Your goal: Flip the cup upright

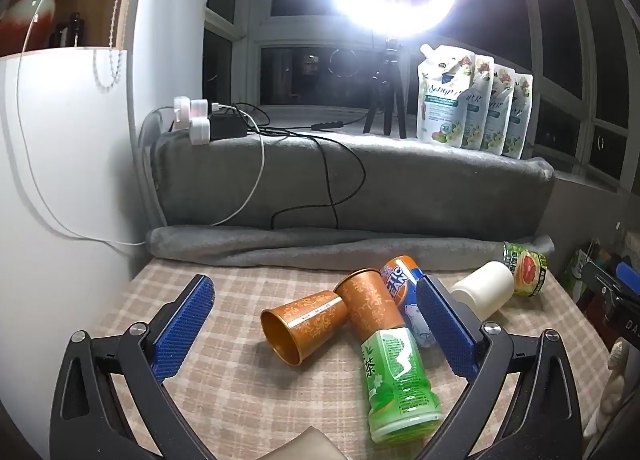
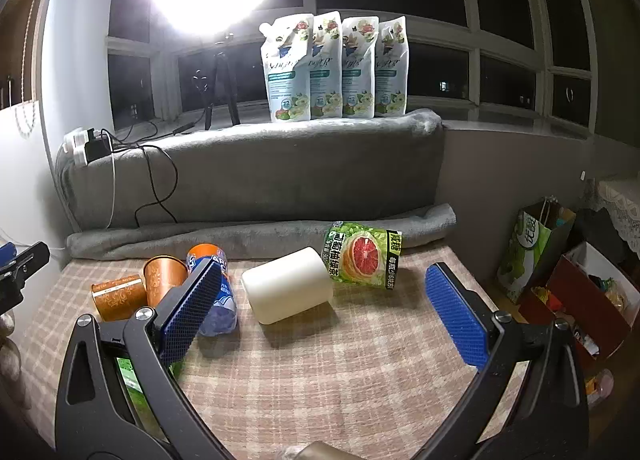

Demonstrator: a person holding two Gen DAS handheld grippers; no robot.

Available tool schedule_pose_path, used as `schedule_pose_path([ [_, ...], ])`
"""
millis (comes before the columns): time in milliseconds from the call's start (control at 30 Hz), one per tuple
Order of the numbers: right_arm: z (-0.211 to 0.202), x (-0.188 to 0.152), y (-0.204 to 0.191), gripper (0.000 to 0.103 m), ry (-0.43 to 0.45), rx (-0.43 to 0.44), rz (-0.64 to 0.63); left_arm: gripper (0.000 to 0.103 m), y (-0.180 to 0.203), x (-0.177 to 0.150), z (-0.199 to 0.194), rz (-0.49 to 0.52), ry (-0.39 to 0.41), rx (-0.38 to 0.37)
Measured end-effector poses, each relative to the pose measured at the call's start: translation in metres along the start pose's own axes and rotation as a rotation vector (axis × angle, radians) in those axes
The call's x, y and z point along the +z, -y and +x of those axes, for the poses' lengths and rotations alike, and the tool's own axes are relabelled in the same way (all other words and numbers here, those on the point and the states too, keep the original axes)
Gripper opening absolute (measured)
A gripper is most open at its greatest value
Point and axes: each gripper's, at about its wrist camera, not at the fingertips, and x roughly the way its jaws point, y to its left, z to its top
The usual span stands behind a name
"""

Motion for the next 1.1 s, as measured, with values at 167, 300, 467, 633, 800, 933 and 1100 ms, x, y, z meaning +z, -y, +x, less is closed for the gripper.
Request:
schedule_pose_path([
  [167,-0.0007,0.0007,-0.0005,0.103,0.001,-0.002,0.001,0.101,0.0008,0.0013,-0.0029,0.009,0.022,0.005],
  [300,-0.0004,0.0018,-0.0006,0.103,0.003,-0.005,0.003,0.101,0.001,0.0015,-0.0045,0.009,0.03,0.004],
  [467,-0.0014,0.0007,-0.0032,0.103,0.002,-0.002,-0.009,0.101,0.0017,0.0007,-0.0042,0.01,0.026,-0.002],
  [633,-0.0016,-0.0011,-0.0055,0.103,0.007,0.0,-0.017,0.101,0.0023,-0.0006,-0.0041,0.011,0.022,-0.008],
  [800,-0.0012,-0.0007,-0.0053,0.103,0.006,0.003,-0.019,0.101,0.0026,-0.0003,-0.0047,0.01,0.024,-0.008],
  [933,-0.0018,-0.0016,-0.0059,0.103,0.006,0.004,-0.015,0.101,0.0017,-0.0004,-0.0049,0.01,0.024,-0.008],
  [1100,-0.0015,-0.0025,-0.0062,0.103,0.005,0.005,-0.016,0.101,0.002,-0.0005,-0.0048,0.011,0.024,-0.011],
])
